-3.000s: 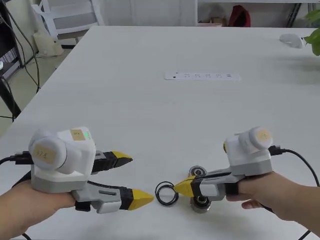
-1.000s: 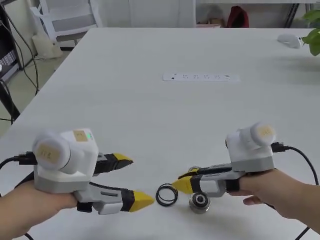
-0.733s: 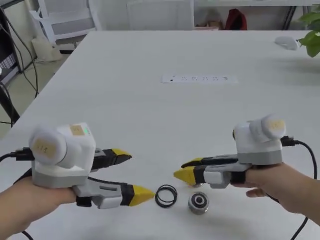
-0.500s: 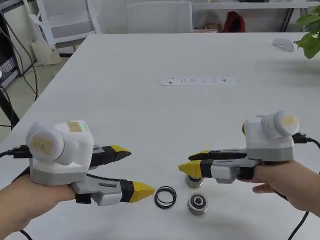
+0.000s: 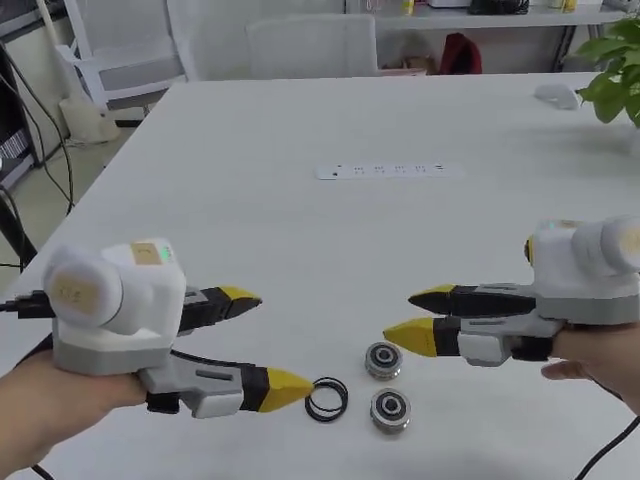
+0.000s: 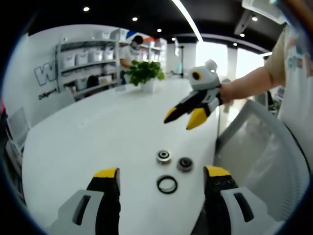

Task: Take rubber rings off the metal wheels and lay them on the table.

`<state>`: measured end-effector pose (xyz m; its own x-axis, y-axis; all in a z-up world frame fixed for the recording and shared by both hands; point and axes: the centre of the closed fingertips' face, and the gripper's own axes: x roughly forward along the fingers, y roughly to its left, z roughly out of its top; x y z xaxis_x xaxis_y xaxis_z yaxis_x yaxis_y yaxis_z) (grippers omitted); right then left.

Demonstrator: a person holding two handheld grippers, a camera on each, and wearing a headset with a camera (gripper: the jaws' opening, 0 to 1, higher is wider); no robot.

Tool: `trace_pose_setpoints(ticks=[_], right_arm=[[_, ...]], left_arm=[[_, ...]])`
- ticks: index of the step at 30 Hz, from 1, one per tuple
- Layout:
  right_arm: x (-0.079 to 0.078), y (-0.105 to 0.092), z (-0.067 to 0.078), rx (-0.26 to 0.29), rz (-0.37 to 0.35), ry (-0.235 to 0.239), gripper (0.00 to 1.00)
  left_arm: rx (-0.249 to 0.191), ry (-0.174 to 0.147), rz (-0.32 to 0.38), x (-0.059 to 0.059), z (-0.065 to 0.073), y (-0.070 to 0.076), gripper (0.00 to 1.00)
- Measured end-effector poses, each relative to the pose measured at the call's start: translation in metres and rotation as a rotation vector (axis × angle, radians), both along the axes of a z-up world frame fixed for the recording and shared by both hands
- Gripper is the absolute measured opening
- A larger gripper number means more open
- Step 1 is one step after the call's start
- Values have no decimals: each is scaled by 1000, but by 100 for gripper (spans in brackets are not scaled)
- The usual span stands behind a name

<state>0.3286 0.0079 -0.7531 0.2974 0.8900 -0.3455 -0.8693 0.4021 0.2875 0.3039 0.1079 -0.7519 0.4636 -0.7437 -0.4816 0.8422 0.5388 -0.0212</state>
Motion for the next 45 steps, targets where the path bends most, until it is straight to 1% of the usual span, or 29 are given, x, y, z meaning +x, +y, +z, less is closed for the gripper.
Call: trace_pose_setpoints(ticks=[7,11,14,16,19,24,33,40,42,45], right_arm=[[-10,-12,4,-34,4,-44,54],[-16,-20,5,-43,3,-56,59],[-19,-26,5,-47,-1,-63,62],[-22,-30,2,-62,-2,-70,65],[-26,-36,0,-77,0,-81,67],[-31,-44,-4,-86,1,-77,70],[-39,-52,-13,-127,18,-97,74],[-44,-56,-20,-154,22,-105,76],[-45,-57,-21,-157,22,-105,76],[-45,-58,-21,-145,14,-92,77]], left_arm=[[-10,-5,7,-4,5,0,72],[-11,-7,14,-6,7,0,72],[-16,-4,23,-8,7,1,73],[-18,-2,29,-11,7,1,73],[-21,0,37,-14,7,1,73],[-27,2,48,-18,7,1,73],[-36,13,74,-24,4,5,75],[-39,16,90,-28,1,9,77],[-39,14,91,-30,0,10,77],[-34,17,86,-32,-1,10,78]])
